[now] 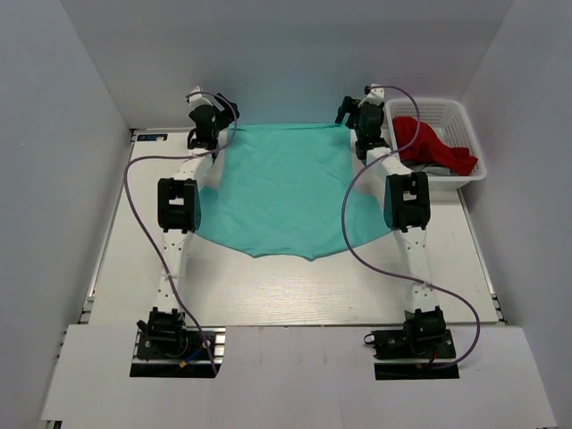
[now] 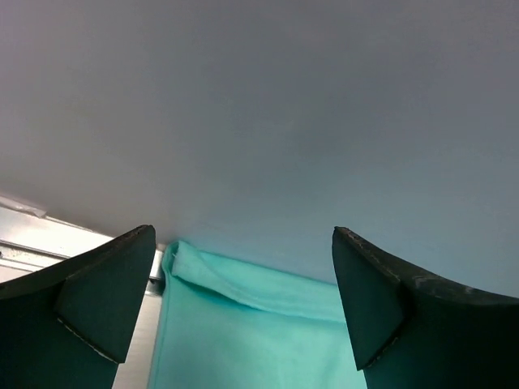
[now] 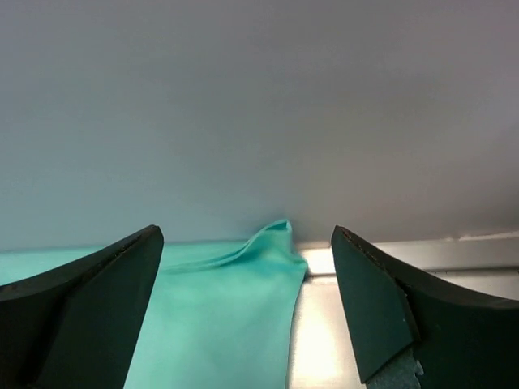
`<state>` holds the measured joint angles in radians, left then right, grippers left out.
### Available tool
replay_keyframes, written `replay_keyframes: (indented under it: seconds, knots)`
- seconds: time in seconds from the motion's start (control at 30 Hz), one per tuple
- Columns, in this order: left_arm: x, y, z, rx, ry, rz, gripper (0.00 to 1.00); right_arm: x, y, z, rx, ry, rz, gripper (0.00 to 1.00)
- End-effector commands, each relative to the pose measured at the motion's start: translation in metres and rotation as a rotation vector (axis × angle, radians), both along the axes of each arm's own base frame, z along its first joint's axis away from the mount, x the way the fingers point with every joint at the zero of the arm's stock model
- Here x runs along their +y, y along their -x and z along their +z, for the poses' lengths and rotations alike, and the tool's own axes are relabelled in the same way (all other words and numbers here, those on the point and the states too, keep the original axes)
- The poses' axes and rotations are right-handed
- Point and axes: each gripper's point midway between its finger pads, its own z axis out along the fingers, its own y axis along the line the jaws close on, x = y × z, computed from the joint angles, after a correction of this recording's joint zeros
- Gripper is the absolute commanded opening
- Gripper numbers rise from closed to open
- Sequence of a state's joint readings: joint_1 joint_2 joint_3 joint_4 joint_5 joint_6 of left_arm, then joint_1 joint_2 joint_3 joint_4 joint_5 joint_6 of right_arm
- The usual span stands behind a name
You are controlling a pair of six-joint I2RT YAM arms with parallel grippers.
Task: Fold and stack the t-shirts
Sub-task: Flatten out the tshirt
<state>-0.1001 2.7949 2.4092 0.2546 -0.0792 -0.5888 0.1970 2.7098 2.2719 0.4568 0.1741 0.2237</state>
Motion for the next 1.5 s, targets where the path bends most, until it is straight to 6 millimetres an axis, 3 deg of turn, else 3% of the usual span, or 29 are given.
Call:
replay_keyframes:
  seconds: [0.0, 0.03, 0.07, 0.1, 0.13, 0.17, 0.2, 0.23, 0.27, 0.3, 0.37, 0.43, 0.47, 0.53, 0.57, 0.63, 0.67, 0.77, 0.97, 1.07, 1.13, 1.17, 1.2, 1.23, 1.27, 1.33, 1.4, 1.43, 1.47]
  knots:
    - [-0.007, 0.019, 0.128, -0.137, 0.023, -0.066, 1.00, 0.027, 0.025, 0.105, -0.114, 0.020, 0.130, 0.90]
    - [-0.014, 0.028, 0.128, -0.092, 0.021, -0.110, 1.00, 0.036, 0.040, 0.088, -0.027, 0.032, 0.156, 0.90]
    - [-0.016, 0.036, 0.133, -0.066, 0.012, -0.129, 1.00, 0.040, 0.051, 0.106, -0.026, 0.035, 0.184, 0.90]
    - [-0.017, 0.047, 0.114, 0.007, 0.002, -0.143, 1.00, 0.048, 0.060, 0.106, 0.000, 0.042, 0.197, 0.90]
    - [-0.017, 0.065, 0.152, -0.018, -0.010, -0.157, 1.00, 0.053, 0.077, 0.089, 0.091, 0.053, 0.208, 0.90]
    - [-0.025, 0.080, 0.145, 0.044, -0.020, -0.172, 1.00, 0.051, 0.091, 0.090, 0.123, 0.057, 0.197, 0.90]
    - [-0.032, 0.099, 0.114, 0.136, -0.033, -0.188, 1.00, 0.055, 0.103, 0.103, 0.126, 0.039, 0.206, 0.90]
    - [-0.035, 0.114, 0.111, 0.169, -0.029, -0.215, 1.00, 0.061, 0.120, 0.070, 0.220, 0.026, 0.216, 0.90]
    - [-0.042, 0.136, 0.139, 0.145, -0.025, -0.248, 1.00, 0.059, 0.136, 0.063, 0.260, 0.002, 0.215, 0.90]
    - [-0.043, 0.159, 0.102, 0.241, 0.000, -0.261, 1.00, 0.060, 0.152, 0.043, 0.317, -0.006, 0.228, 0.90]
    - [-0.048, 0.190, 0.084, 0.322, 0.024, -0.273, 1.00, 0.066, 0.175, 0.051, 0.353, -0.046, 0.248, 0.90]
    - [-0.043, 0.230, 0.060, 0.430, 0.045, -0.264, 1.00, 0.072, 0.207, 0.021, 0.453, -0.049, 0.295, 0.90]
    - [-0.046, 0.254, 0.033, 0.506, 0.045, -0.279, 1.00, 0.074, 0.216, 0.027, 0.454, -0.051, 0.305, 0.90]
    - [-0.043, 0.282, 0.025, 0.567, 0.056, -0.272, 1.00, 0.070, 0.245, -0.001, 0.541, -0.037, 0.301, 0.90]
    - [-0.046, 0.307, 0.000, 0.642, 0.067, -0.285, 1.00, 0.069, 0.258, -0.010, 0.576, -0.034, 0.299, 0.90]
    - [-0.041, 0.329, -0.016, 0.685, 0.063, -0.274, 1.00, 0.060, 0.283, -0.033, 0.656, -0.024, 0.269, 0.90]
    - [-0.038, 0.347, -0.028, 0.711, 0.062, -0.272, 1.00, 0.061, 0.289, -0.031, 0.657, -0.030, 0.271, 0.90]
    - [-0.024, 0.367, -0.050, 0.764, 0.041, -0.206, 1.00, 0.056, 0.323, -0.055, 0.748, -0.024, 0.267, 0.90]
    - [0.006, 0.375, -0.082, 0.878, -0.019, -0.073, 1.00, 0.062, 0.395, -0.097, 0.924, 0.054, 0.314, 0.90]
    - [0.025, 0.372, -0.102, 0.971, -0.077, 0.022, 1.00, 0.065, 0.455, -0.120, 1.044, 0.095, 0.357, 0.90]
    - [0.035, 0.365, -0.108, 1.003, -0.115, 0.072, 1.00, 0.082, 0.489, -0.121, 1.091, 0.092, 0.423, 0.90]
    - [0.036, 0.351, -0.103, 0.985, -0.122, 0.087, 1.00, 0.097, 0.525, -0.122, 1.132, 0.095, 0.517, 0.90]
    - [0.038, 0.350, -0.118, 1.027, -0.138, 0.099, 1.00, 0.102, 0.539, -0.123, 1.149, 0.098, 0.547, 0.90]
    - [0.039, 0.327, -0.108, 0.997, -0.128, 0.107, 1.00, 0.109, 0.550, -0.121, 1.160, 0.089, 0.572, 0.90]
    - [0.038, 0.323, -0.111, 1.024, -0.133, 0.107, 1.00, 0.132, 0.581, -0.115, 1.166, 0.137, 0.692, 0.90]
    - [0.033, 0.294, -0.117, 1.012, -0.124, 0.098, 1.00, 0.157, 0.596, -0.103, 1.139, 0.183, 0.810, 0.90]
    - [0.021, 0.278, -0.123, 1.018, -0.100, 0.042, 1.00, 0.192, 0.635, -0.099, 1.141, 0.281, 1.009, 0.90]
    - [0.016, 0.253, -0.110, 0.964, -0.097, 0.020, 1.00, 0.212, 0.641, -0.092, 1.127, 0.284, 1.099, 0.90]
    - [0.016, 0.250, -0.128, 1.000, -0.114, 0.013, 1.00, 0.224, 0.655, -0.090, 1.078, 0.344, 1.212, 0.90]
